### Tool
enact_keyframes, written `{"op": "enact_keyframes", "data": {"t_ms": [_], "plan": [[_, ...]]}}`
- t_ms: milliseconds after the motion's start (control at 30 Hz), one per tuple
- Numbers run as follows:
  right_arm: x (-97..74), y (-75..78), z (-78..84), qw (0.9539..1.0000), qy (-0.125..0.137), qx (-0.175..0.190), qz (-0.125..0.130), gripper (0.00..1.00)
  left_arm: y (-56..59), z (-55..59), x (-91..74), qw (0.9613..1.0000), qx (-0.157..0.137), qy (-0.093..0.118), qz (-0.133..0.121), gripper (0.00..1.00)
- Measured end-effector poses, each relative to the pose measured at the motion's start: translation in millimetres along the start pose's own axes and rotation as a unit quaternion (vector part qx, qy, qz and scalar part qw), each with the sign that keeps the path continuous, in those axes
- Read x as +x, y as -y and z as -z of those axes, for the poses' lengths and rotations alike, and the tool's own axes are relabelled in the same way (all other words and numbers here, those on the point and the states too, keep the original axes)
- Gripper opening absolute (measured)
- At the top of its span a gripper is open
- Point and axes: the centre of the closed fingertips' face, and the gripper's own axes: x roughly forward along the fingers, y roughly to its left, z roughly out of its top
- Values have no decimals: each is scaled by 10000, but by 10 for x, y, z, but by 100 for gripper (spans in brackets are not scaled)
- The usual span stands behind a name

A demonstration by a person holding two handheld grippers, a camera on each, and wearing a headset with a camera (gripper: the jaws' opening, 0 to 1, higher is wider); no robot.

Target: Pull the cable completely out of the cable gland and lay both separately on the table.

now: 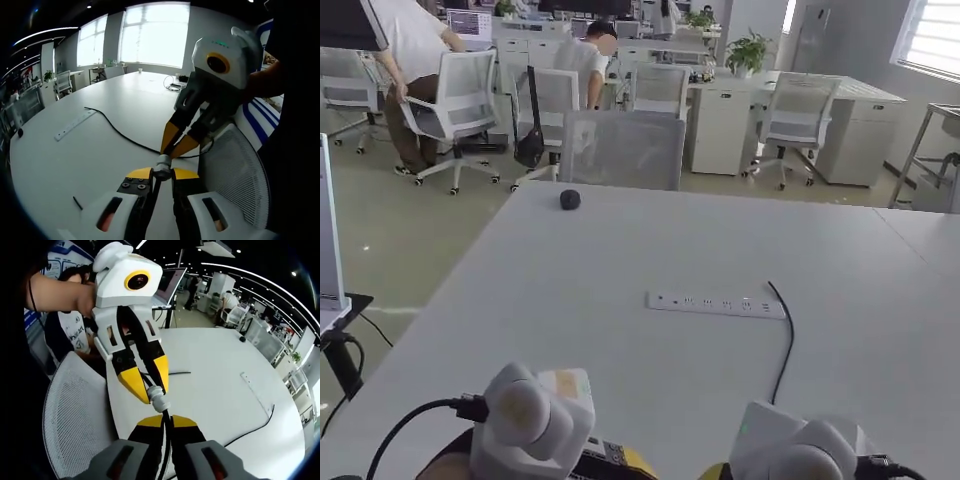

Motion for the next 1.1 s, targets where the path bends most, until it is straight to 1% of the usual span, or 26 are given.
{"op": "enact_keyframes", "data": {"t_ms": [167, 233, 267, 333, 500, 700, 800, 1000, 1100], "plan": [[1, 15, 19, 9998, 7, 199, -2, 0, -4, -7, 12, 10000, 67, -17, 2, 15], [-10, 41, 43, 9997, -13, 257, 11, 0, -7, -16, 13, 10000, 67, -8, -9, 15], [-20, 55, 61, 9993, -22, 363, 8, 0, -12, -18, 11, 10000, 78, -5, -16, 15], [-30, 82, 85, 9992, -13, 408, 25, 0, -25, -21, 3, 10000, 90, 4, -35, 15], [-65, 147, 193, 9980, -78, 621, 48, 0, -37, -24, -6, 10000, 51, 25, -67, 14], [-65, 178, 296, 9966, -131, 816, 67, 0, -29, -22, -3, 10000, 39, 22, -71, 14], [-72, 216, 355, 9948, -135, 999, 113, 0, -31, -26, -9, 10000, 10, 25, -86, 14], [-91, 262, 478, 9923, -248, 1196, 188, 0, -10, -47, -15, 10000, 14, 24, -74, 15], [-95, 291, 557, 9897, -307, 1377, 238, 0, 10, -56, -15, 10000, 22, 29, -67, 15]]}}
